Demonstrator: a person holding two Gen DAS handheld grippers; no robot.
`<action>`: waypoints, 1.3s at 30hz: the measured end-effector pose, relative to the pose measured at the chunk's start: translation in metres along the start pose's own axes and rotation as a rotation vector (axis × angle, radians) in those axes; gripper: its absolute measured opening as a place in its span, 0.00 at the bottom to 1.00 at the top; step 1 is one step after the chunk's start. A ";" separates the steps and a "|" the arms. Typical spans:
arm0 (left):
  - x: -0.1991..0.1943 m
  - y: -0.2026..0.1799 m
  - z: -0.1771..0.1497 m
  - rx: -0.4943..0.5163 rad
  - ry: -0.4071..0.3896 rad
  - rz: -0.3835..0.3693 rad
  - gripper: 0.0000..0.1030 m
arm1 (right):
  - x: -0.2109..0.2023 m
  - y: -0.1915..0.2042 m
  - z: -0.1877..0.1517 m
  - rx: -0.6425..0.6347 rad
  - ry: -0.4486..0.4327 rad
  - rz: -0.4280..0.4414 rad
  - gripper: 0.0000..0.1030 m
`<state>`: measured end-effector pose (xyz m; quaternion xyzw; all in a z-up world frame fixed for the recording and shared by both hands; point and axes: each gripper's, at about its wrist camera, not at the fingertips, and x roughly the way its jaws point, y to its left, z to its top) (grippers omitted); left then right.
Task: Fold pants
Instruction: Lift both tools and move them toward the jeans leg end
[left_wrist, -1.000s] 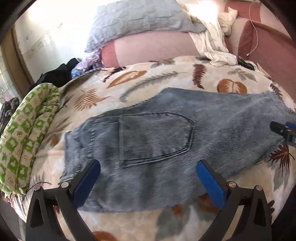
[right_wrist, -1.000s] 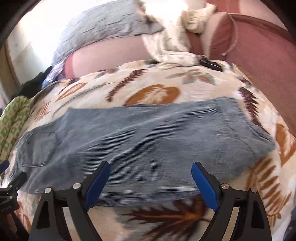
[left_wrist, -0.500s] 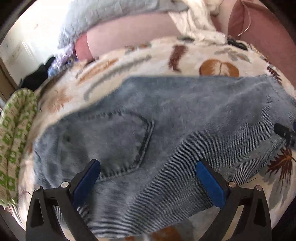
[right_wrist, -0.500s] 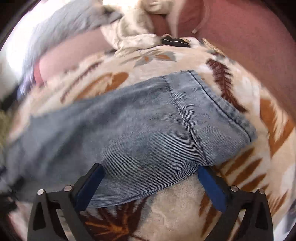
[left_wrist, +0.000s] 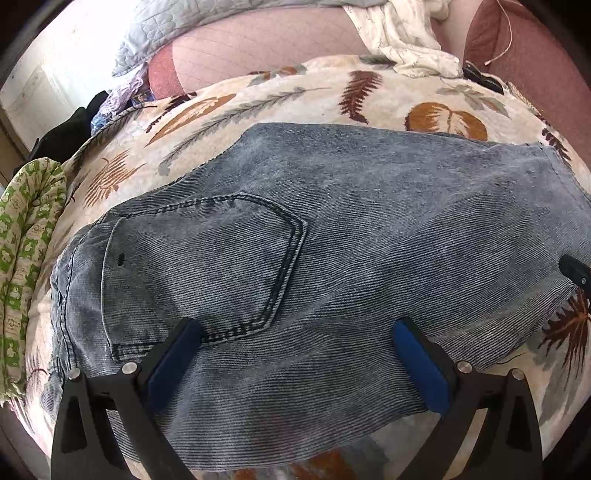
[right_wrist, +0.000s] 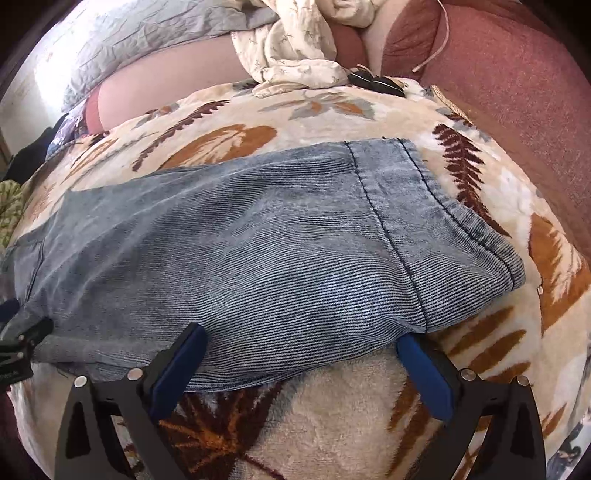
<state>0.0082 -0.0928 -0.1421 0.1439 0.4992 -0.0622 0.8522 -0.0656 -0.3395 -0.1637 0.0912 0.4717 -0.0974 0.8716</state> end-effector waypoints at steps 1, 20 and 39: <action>0.000 -0.001 0.003 0.008 0.015 0.002 1.00 | 0.000 0.000 0.000 0.000 -0.003 0.004 1.00; -0.039 -0.138 0.094 0.496 -0.118 0.022 1.00 | -0.049 -0.090 -0.004 0.461 -0.132 0.409 1.00; -0.031 -0.228 0.155 0.554 -0.136 -0.161 1.00 | -0.033 -0.151 -0.023 0.836 -0.170 0.647 1.00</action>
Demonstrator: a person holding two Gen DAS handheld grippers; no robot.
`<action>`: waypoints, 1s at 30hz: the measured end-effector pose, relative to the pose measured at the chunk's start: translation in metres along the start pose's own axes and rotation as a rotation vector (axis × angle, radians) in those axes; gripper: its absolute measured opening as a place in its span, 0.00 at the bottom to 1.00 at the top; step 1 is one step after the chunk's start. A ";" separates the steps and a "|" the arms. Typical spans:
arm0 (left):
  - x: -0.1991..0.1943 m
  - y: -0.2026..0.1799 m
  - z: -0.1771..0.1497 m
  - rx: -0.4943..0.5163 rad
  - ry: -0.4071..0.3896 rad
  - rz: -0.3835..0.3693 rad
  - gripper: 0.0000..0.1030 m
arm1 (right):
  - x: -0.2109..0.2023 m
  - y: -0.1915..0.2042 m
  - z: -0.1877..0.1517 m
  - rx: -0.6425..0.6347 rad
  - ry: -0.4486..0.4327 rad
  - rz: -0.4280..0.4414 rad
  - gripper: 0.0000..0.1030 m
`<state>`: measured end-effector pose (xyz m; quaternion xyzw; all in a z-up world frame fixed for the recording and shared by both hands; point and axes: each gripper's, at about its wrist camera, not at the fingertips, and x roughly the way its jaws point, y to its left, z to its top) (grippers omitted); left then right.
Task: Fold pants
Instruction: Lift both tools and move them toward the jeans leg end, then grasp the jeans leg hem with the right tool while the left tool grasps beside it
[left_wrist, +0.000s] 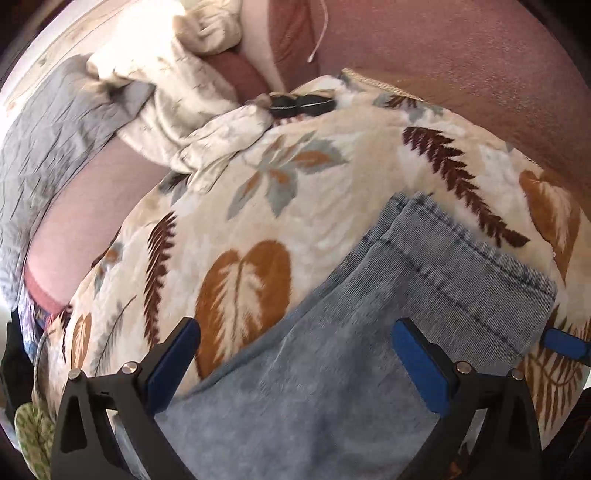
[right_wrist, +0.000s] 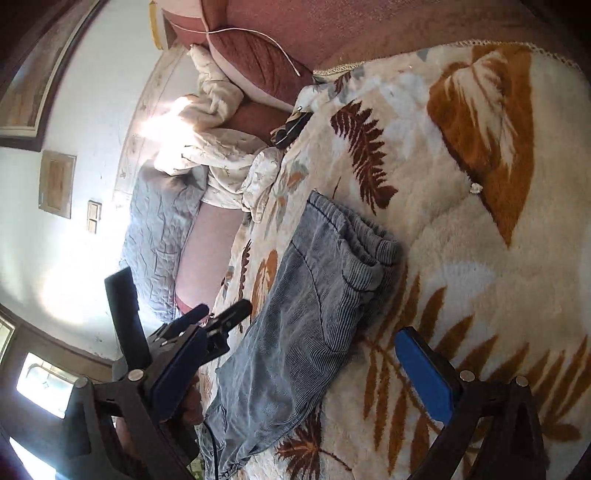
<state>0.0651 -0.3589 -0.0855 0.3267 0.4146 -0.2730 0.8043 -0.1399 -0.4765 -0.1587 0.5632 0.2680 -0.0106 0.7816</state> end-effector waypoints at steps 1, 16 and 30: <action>0.002 -0.001 0.003 0.005 -0.005 0.004 1.00 | 0.000 -0.001 0.001 0.003 -0.001 -0.001 1.00; 0.035 -0.017 0.046 0.020 -0.008 -0.079 1.00 | 0.010 -0.005 0.010 0.010 -0.025 -0.038 1.00; 0.060 -0.051 0.075 0.270 -0.026 -0.293 1.00 | 0.024 0.004 0.011 -0.125 -0.046 -0.141 0.86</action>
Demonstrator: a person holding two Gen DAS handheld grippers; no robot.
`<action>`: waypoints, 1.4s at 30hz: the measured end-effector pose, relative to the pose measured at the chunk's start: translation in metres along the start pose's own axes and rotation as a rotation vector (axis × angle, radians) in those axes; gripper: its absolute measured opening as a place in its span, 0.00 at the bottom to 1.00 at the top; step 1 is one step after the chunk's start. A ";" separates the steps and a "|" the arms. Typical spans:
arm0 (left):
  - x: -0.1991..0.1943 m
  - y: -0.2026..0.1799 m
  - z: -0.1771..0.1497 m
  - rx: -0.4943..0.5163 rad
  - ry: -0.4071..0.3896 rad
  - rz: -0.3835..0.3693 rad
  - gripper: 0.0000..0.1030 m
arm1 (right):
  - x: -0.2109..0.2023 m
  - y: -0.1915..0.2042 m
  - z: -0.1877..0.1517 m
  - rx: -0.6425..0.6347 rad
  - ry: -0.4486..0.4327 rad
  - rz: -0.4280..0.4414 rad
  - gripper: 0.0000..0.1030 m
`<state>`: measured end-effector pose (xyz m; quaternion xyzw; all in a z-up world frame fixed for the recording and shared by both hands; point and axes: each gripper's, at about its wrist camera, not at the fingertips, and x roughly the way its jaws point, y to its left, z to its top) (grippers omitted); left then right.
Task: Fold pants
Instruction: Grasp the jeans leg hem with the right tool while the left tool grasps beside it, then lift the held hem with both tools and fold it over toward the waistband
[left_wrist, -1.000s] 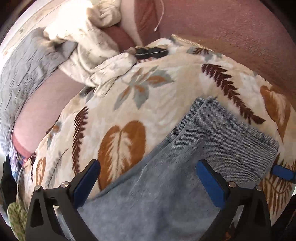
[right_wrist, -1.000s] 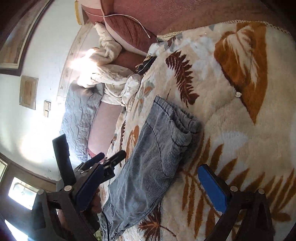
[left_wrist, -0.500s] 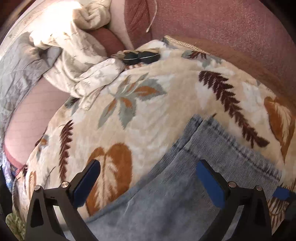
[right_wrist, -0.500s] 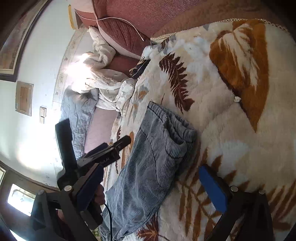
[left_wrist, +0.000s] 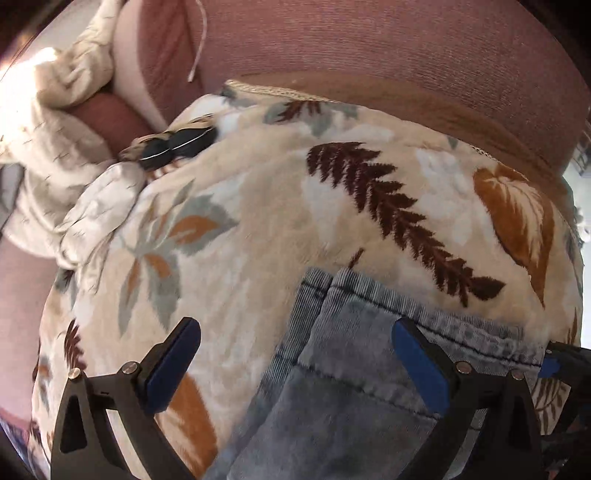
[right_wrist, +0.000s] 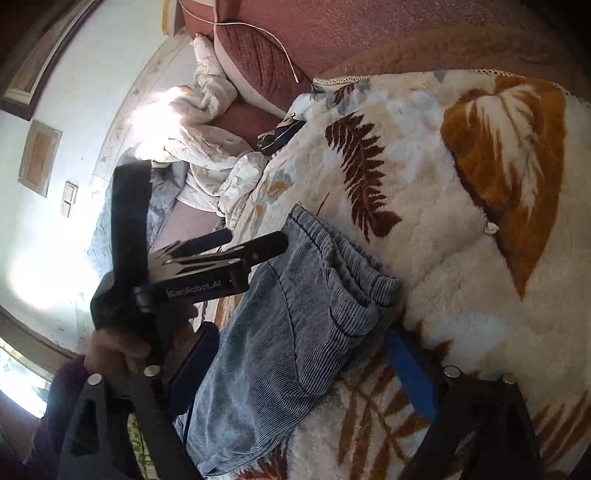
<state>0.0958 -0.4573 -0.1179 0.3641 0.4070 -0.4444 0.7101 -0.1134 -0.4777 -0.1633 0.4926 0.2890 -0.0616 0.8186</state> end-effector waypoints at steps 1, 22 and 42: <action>0.003 0.001 0.001 0.005 0.000 -0.015 1.00 | 0.000 -0.001 0.000 -0.004 0.000 -0.004 0.83; 0.026 0.015 0.001 -0.085 -0.002 -0.316 0.39 | 0.016 0.004 0.001 -0.090 -0.030 -0.128 0.36; -0.027 0.041 -0.030 -0.220 -0.152 -0.325 0.11 | 0.002 0.034 -0.012 -0.251 -0.108 -0.104 0.13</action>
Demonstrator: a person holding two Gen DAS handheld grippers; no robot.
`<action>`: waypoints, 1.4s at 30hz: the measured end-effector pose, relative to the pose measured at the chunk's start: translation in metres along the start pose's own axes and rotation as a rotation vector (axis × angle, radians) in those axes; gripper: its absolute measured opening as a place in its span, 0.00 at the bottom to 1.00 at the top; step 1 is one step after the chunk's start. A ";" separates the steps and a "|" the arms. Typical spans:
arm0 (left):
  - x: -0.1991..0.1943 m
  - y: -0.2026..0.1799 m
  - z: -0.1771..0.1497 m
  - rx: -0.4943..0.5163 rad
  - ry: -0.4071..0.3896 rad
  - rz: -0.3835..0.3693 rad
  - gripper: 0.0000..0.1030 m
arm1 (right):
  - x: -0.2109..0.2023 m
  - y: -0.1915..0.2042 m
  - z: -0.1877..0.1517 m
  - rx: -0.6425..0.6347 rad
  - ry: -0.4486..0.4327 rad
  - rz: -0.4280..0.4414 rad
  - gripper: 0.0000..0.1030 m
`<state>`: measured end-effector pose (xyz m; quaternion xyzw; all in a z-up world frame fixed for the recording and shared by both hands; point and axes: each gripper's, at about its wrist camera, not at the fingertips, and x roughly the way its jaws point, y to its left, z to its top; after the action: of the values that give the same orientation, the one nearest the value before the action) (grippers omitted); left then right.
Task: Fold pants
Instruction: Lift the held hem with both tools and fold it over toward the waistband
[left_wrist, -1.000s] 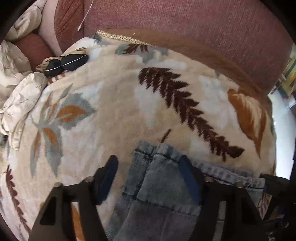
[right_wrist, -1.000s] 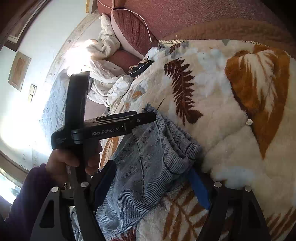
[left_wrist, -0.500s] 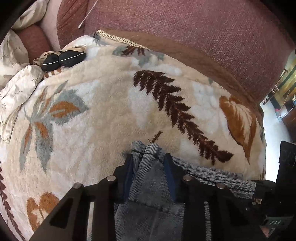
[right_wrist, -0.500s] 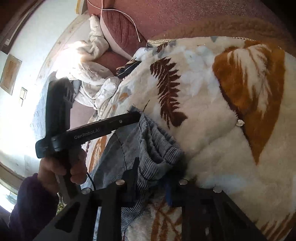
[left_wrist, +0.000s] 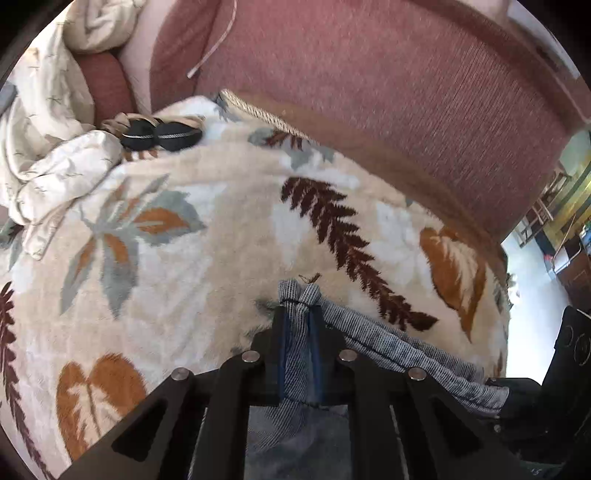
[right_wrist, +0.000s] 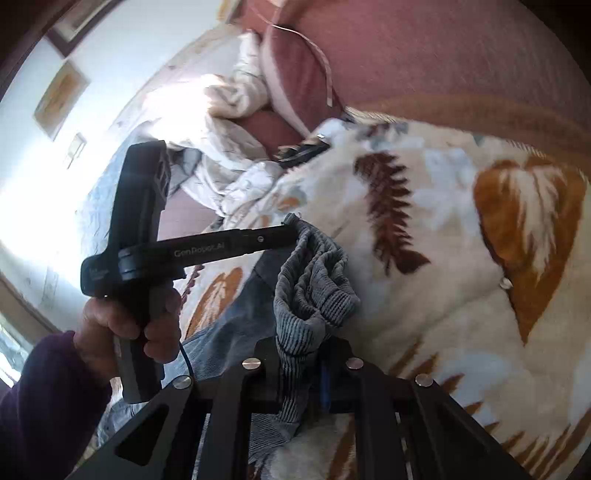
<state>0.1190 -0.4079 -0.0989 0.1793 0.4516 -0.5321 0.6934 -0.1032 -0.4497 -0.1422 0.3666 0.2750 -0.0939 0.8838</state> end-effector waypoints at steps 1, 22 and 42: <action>-0.005 0.002 -0.001 -0.006 -0.010 0.000 0.11 | -0.002 0.006 -0.001 -0.027 -0.010 0.001 0.13; -0.153 0.074 -0.143 -0.304 -0.194 0.137 0.01 | 0.004 0.142 -0.085 -0.477 0.105 0.249 0.13; -0.189 0.098 -0.253 -0.521 -0.200 0.302 0.01 | 0.056 0.193 -0.145 -0.591 0.364 0.235 0.28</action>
<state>0.0925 -0.0782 -0.1009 0.0075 0.4707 -0.3046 0.8280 -0.0461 -0.2086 -0.1427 0.1353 0.3989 0.1586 0.8930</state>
